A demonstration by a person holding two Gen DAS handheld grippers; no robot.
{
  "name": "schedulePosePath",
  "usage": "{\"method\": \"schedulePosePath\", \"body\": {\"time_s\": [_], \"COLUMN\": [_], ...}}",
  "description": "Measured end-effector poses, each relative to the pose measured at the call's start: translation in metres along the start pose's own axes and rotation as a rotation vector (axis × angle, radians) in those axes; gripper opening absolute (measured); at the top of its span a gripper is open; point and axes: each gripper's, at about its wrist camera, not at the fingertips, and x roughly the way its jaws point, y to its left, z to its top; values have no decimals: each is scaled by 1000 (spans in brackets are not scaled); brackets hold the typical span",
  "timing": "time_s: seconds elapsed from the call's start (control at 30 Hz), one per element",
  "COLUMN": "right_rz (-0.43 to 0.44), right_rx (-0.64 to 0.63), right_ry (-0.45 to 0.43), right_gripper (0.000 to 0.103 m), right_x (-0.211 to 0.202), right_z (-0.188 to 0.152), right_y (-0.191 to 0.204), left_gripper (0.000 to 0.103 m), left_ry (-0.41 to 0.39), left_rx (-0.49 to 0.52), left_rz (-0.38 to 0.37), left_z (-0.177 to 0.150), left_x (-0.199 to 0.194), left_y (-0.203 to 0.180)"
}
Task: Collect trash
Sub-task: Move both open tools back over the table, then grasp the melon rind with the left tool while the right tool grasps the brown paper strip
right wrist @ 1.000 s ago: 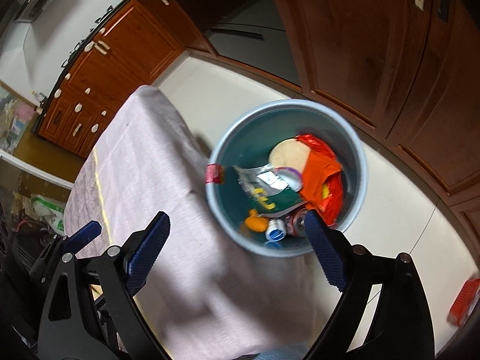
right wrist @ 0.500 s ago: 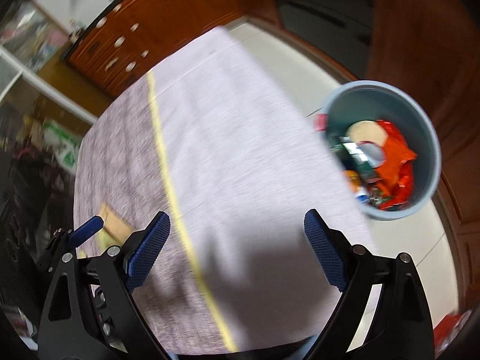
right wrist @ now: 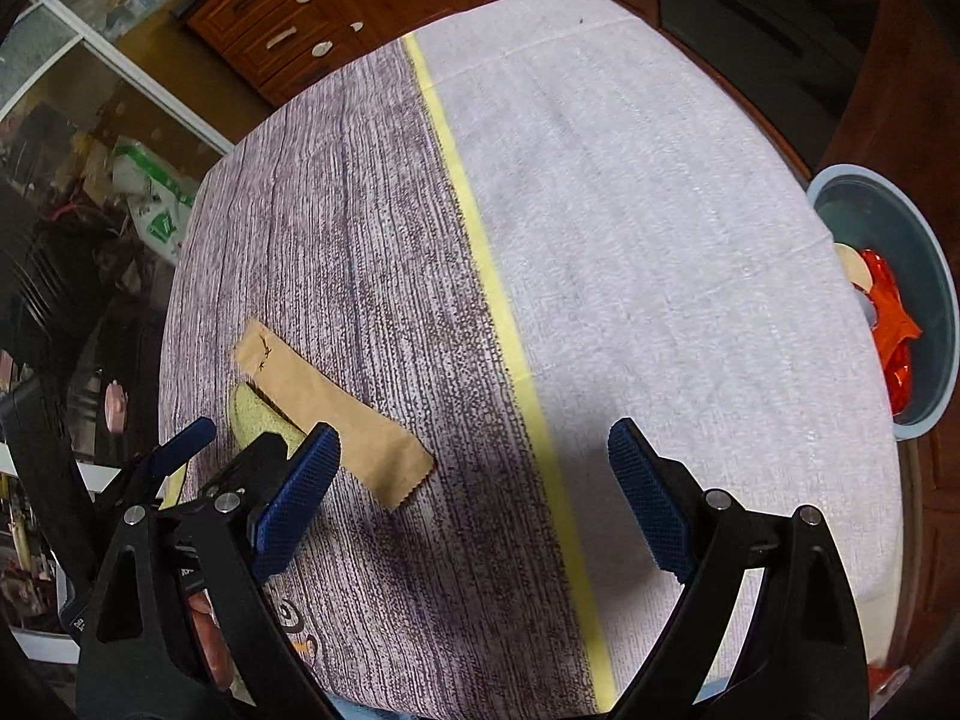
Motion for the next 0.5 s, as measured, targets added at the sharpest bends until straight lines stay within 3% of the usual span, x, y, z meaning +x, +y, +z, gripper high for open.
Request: {"method": "schedulePosePath", "body": {"time_s": [0.2, 0.27, 0.3, 0.33, 0.37, 0.43, 0.5], "right_rz": [10, 12, 14, 15, 15, 20, 21], "right_rx": [11, 7, 2, -2, -7, -21, -45], "right_ry": [13, 16, 20, 22, 25, 32, 35], "right_gripper": [87, 87, 87, 87, 87, 87, 87], "right_x": [8, 10, 12, 14, 15, 18, 21], "right_z": [5, 7, 7, 7, 8, 9, 9], "right_y": [-2, -1, 1, 3, 5, 11, 22], "left_gripper": [66, 43, 39, 25, 2, 0, 0], "left_ry": [-18, -45, -61, -78, -88, -67, -48], "left_rx": [24, 39, 42, 47, 55, 69, 98], "left_rz": [83, 118, 107, 99, 88, 35, 39], "left_z": [-1, -4, -4, -4, -4, -2, -6], "left_x": [5, 4, 1, -3, -8, -12, -14], "left_y": [-7, -7, -5, -3, 1, 9, 18]}}
